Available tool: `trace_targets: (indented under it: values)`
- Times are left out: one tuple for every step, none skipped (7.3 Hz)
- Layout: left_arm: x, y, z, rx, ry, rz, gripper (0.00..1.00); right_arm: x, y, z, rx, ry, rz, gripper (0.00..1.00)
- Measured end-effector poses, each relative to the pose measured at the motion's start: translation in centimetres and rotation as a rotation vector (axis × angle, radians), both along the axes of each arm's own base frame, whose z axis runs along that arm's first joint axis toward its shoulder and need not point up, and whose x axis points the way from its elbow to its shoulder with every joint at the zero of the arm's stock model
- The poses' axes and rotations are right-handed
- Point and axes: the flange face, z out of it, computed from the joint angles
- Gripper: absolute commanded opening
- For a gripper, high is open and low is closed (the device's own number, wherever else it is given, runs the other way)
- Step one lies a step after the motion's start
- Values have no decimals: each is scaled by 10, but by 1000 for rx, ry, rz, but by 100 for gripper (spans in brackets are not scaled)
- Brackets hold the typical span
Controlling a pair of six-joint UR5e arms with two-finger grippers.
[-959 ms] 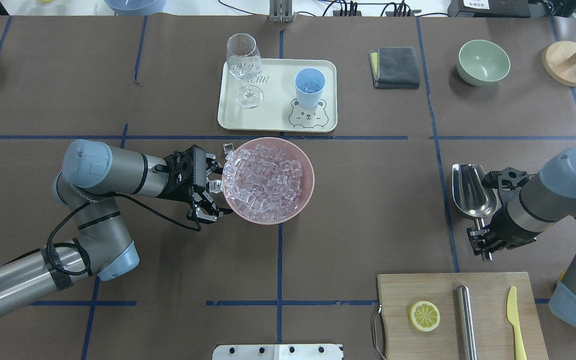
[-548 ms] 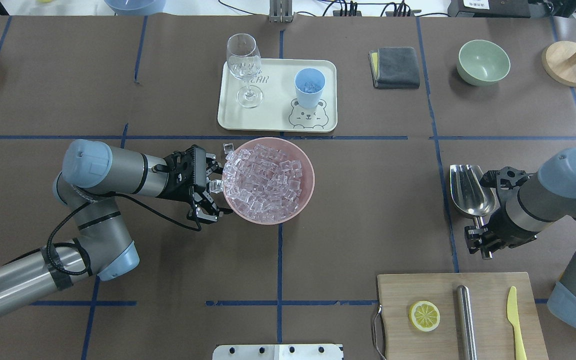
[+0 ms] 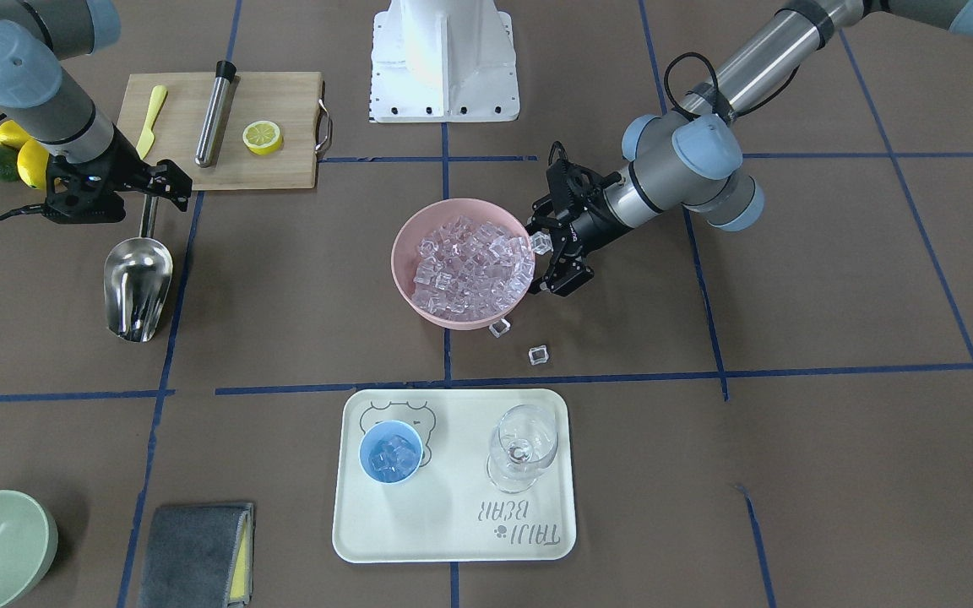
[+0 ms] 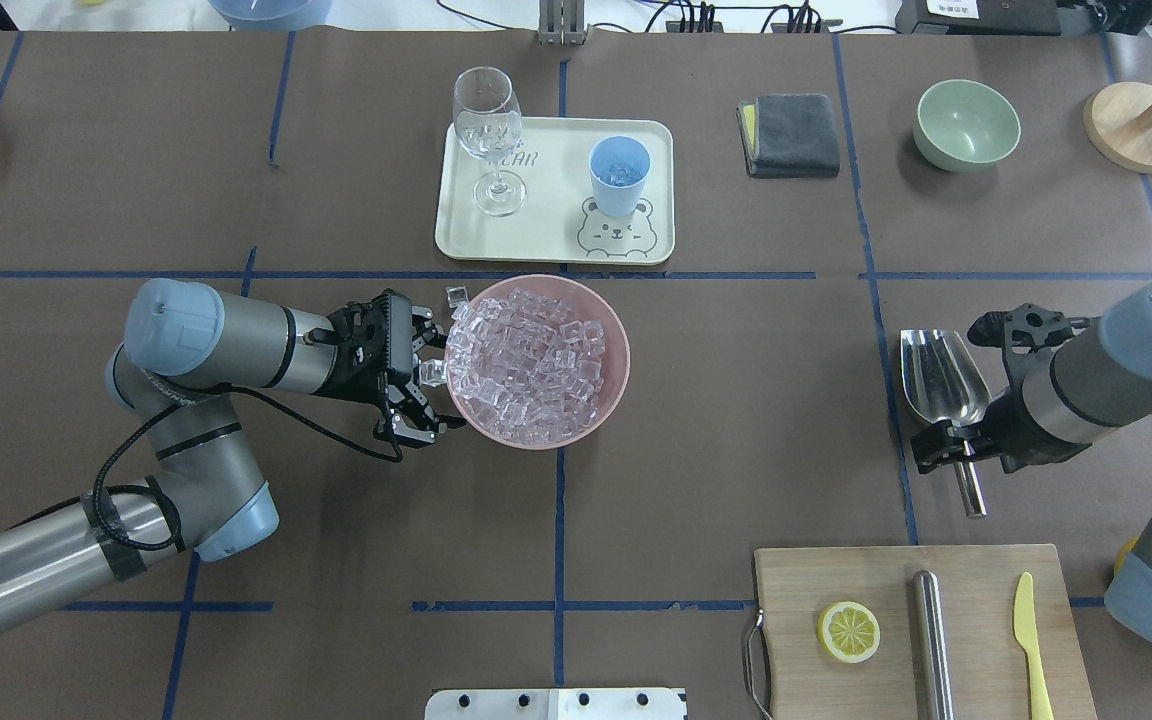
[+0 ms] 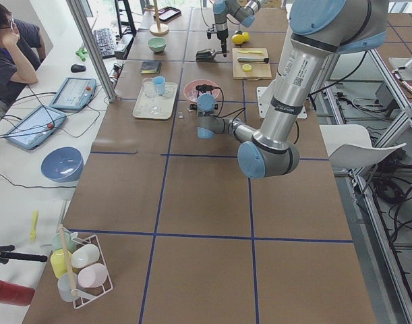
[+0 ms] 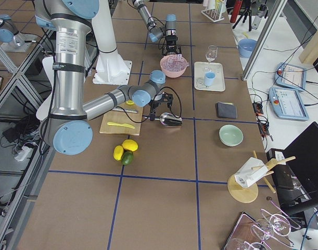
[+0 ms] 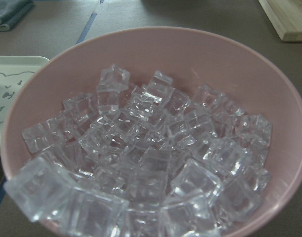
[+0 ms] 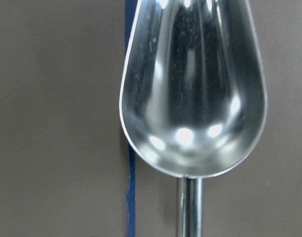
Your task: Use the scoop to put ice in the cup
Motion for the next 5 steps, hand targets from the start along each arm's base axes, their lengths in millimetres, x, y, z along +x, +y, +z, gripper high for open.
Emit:
trace_targets:
  values:
    - [0,0,0,0,0,0,100,22,-16,-5,36,1,38,100]
    - [0,0,0,0,0,1,100,46,-31,-3,88,8,38,100]
    - [0,0,0,0,0,1,100,75,-48,4,146,35,6,100]
    - [-1,0,1,-1,-1,0,100,112,-66,11,189,77,-35,100]
    - [-1,0,1,-1,-1,0,100,155,-81,21,221,109,-75,100]
